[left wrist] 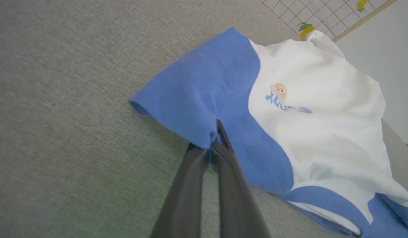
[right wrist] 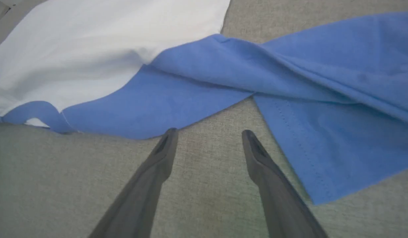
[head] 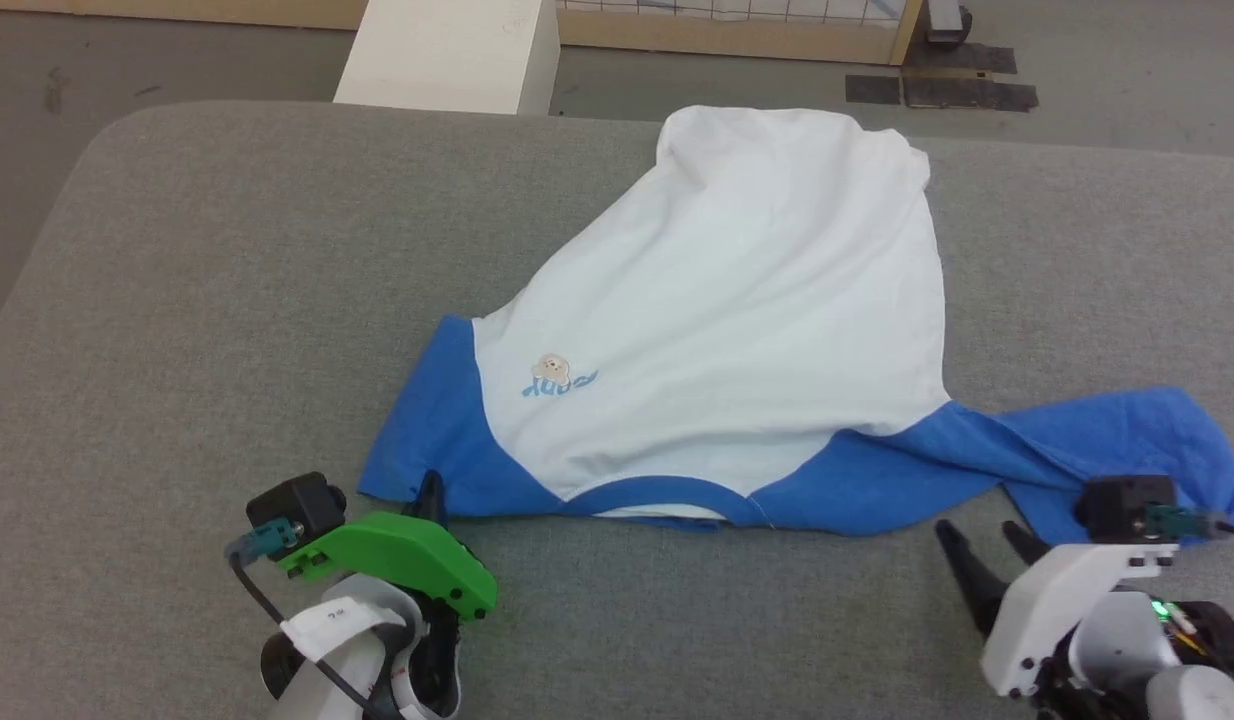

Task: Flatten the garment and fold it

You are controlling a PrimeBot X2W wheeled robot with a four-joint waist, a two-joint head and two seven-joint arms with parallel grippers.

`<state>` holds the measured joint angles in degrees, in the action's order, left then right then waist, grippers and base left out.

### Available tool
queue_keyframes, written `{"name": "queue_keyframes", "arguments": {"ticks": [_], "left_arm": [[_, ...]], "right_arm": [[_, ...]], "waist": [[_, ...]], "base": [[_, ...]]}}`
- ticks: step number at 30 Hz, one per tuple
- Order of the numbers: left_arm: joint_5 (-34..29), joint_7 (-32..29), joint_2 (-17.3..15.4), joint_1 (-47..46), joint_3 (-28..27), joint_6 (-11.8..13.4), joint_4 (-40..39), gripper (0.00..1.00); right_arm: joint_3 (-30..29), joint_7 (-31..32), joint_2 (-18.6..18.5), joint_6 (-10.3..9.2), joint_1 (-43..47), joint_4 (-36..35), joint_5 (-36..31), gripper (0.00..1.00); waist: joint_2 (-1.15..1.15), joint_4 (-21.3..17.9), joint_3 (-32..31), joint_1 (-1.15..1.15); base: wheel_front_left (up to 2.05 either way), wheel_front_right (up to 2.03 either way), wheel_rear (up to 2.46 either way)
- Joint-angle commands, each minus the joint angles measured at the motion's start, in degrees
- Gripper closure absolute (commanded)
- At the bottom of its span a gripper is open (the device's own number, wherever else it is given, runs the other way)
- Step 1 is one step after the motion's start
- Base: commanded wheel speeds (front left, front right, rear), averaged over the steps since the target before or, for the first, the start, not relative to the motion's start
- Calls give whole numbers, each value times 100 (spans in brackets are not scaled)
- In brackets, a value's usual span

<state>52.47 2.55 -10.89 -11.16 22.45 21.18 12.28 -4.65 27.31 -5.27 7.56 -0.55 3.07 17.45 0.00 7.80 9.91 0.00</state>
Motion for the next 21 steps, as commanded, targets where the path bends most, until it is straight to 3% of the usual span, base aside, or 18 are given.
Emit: {"name": "queue_keyframes", "arguments": {"ticks": [1, 18, 19, 20, 21], "left_arm": [[16, 14, 2, 35, 3, -40, -22, 100], [-65, 47, 81, -225, 143, -93, -30, 100], [-66, 52, 87, -237, 149, -102, -22, 100], [-69, 63, 90, -246, 152, -111, -18, 100], [-71, 75, 93, -253, 155, -119, -12, 100]], "right_arm": [[87, 17, -3, -8, -45, 51, 62, 0], [734, -64, 98, -8, -1318, 1527, 23, 0], [752, -62, 90, -8, -1351, 1577, 53, 65], [773, -86, 74, -8, -1378, 1592, 61, 89], [793, -117, 52, -8, -1402, 1601, 75, 100]], "waist": [[0, -33, 36, 0], [0, 70, 452, 0], [0, 77, 465, 0], [0, 81, 471, 0], [0, 81, 470, 0]], "base": [[0, 0, 0], [0, 0, 0], [0, 0, 0], [0, 0, 0], [0, 0, 0]]}}
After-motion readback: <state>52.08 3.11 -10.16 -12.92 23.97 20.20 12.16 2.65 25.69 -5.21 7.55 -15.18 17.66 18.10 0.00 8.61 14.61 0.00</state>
